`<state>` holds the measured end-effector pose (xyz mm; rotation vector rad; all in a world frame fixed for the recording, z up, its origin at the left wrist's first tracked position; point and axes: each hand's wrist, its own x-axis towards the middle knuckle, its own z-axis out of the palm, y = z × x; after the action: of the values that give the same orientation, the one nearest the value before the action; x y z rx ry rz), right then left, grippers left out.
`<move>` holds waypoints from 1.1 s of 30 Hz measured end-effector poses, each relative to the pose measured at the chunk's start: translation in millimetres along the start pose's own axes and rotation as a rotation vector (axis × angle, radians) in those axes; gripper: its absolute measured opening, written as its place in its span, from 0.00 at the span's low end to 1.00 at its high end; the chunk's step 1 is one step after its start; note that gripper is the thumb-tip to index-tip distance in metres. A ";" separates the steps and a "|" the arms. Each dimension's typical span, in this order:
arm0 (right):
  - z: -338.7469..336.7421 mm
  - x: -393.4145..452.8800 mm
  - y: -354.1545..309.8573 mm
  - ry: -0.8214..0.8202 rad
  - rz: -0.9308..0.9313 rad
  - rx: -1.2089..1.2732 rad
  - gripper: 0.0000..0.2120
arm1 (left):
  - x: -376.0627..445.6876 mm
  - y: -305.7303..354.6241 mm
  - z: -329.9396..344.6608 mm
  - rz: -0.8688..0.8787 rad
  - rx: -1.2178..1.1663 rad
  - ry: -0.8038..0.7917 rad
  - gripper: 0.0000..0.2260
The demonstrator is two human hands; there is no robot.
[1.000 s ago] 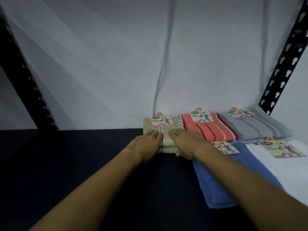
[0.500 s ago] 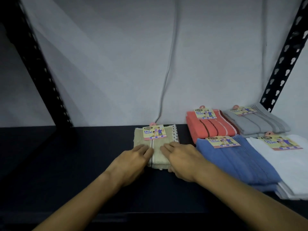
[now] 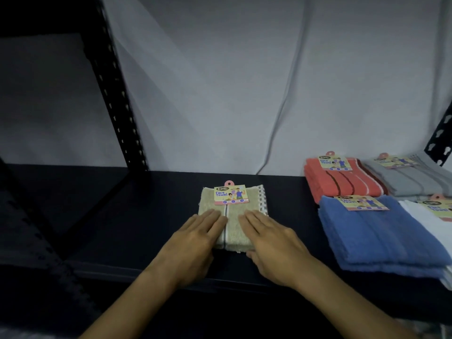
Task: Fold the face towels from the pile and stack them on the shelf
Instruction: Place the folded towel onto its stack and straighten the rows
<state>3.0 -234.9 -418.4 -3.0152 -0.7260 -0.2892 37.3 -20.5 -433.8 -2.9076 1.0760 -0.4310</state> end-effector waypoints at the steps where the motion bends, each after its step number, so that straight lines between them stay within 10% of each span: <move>1: 0.3 -1.5 2.6 -0.010 0.012 0.061 0.36 | -0.4 0.5 -0.3 0.001 -0.031 0.023 0.38; 8: 1.5 5.9 15.7 0.291 0.473 1.199 0.27 | 8.5 13.2 -8.3 0.035 -0.023 0.064 0.34; 17: 25.4 44.4 4.7 0.226 0.659 1.344 0.14 | 3.9 15.9 12.4 0.011 0.095 0.181 0.30; 33: 71.7 152.5 -83.8 0.094 0.449 1.455 0.43 | -40.3 -117.2 19.4 -0.156 0.033 0.107 0.29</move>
<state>110.7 -86.8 -461.9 -1.6506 -0.0721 0.1081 87.7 93.1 -450.2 -2.9804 0.8463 -0.6083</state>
